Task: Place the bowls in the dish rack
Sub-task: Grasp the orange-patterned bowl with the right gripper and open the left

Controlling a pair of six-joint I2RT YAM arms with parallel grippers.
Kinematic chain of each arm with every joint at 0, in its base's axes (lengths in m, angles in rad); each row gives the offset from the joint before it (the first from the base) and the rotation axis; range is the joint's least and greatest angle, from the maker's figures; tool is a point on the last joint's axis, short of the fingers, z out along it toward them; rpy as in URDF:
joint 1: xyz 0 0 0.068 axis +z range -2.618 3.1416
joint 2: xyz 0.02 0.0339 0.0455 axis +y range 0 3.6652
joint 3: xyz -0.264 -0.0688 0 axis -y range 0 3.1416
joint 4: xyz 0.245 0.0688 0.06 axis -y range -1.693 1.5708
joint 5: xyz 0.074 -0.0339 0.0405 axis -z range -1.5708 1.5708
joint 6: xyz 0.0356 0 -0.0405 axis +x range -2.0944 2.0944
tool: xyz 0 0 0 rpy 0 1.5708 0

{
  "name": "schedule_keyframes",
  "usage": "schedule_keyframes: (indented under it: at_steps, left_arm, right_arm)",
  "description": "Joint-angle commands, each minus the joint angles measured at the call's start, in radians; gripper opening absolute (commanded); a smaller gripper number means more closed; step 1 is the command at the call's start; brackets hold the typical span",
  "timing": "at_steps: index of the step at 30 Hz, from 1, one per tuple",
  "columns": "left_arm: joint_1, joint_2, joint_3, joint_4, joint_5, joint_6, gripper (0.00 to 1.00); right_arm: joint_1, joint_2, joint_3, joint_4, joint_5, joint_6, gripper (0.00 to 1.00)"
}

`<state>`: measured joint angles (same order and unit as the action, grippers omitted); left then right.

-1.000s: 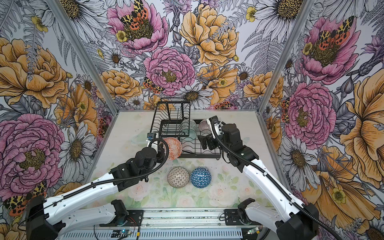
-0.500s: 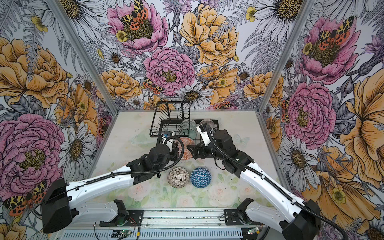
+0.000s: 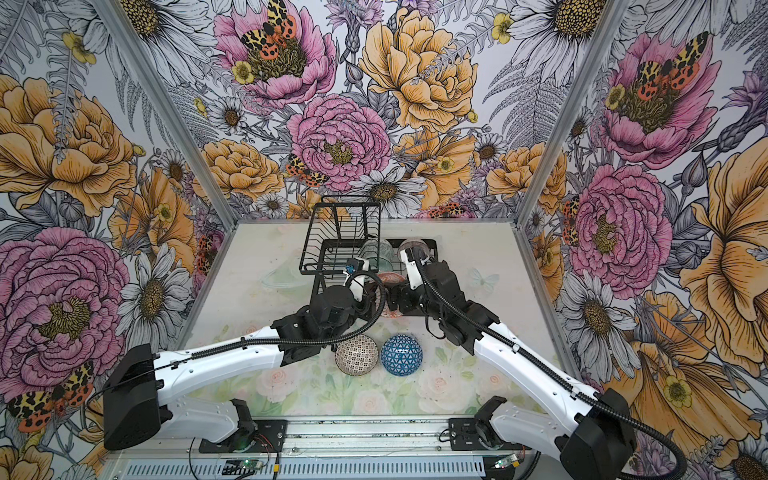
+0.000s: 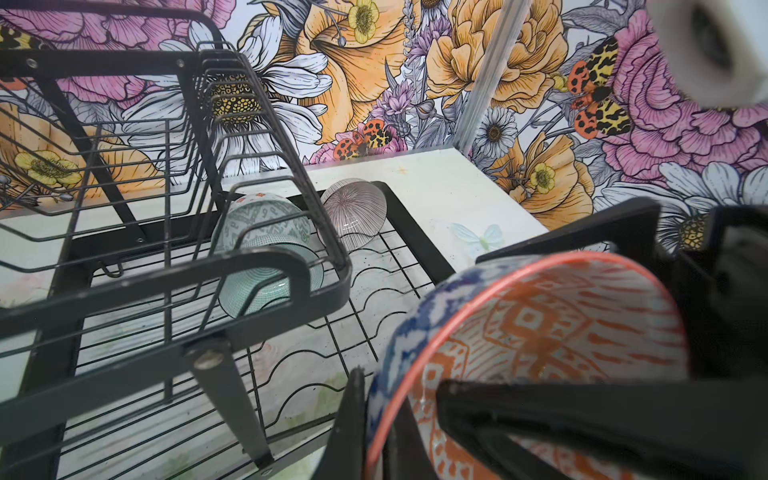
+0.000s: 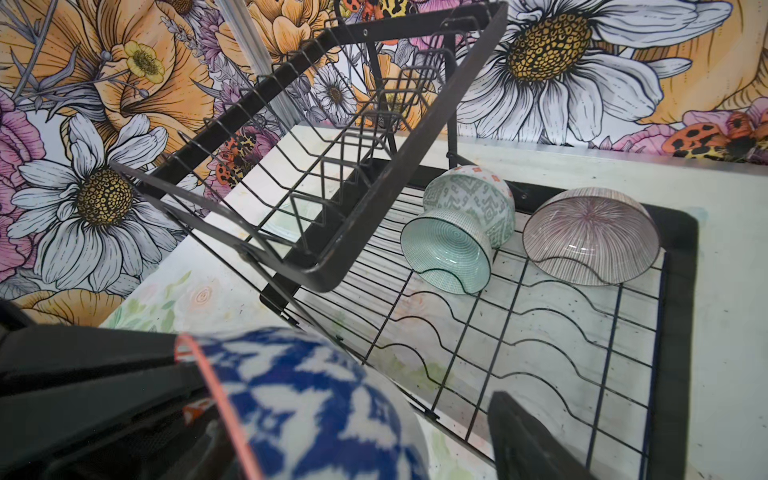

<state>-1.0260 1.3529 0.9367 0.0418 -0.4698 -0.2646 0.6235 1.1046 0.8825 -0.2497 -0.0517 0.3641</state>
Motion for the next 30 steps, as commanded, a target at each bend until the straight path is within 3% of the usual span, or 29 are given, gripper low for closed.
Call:
schedule_keyframes:
  at_steps: [1,10,17,24,26,30]
  left_arm:
    - [-0.011,-0.02,0.034,0.084,0.007,0.001,0.0]
    - [-0.014,-0.054,0.018,0.114,0.019,-0.006,0.0]
    - [-0.01,-0.027,0.074,0.005,0.061,-0.012,0.0]
    - [0.012,0.006,0.117,-0.107,0.108,-0.006,0.01]
    - [0.022,0.016,0.123,-0.142,0.135,0.01,0.21]
    - [0.045,0.031,0.159,-0.26,0.16,0.035,0.73]
  right_arm:
    - [0.007,-0.023,-0.022,0.022,0.052,0.045,0.77]
    - [0.006,-0.043,-0.019,0.021,0.049,0.069,0.32]
    - [-0.007,-0.047,0.019,-0.012,0.035,0.072,0.02]
    - [-0.066,-0.015,0.073,-0.043,0.007,0.009,0.0]
    - [-0.076,-0.005,0.07,-0.041,0.025,-0.032,0.0]
    - [-0.103,0.018,0.071,-0.037,0.059,-0.119,0.0]
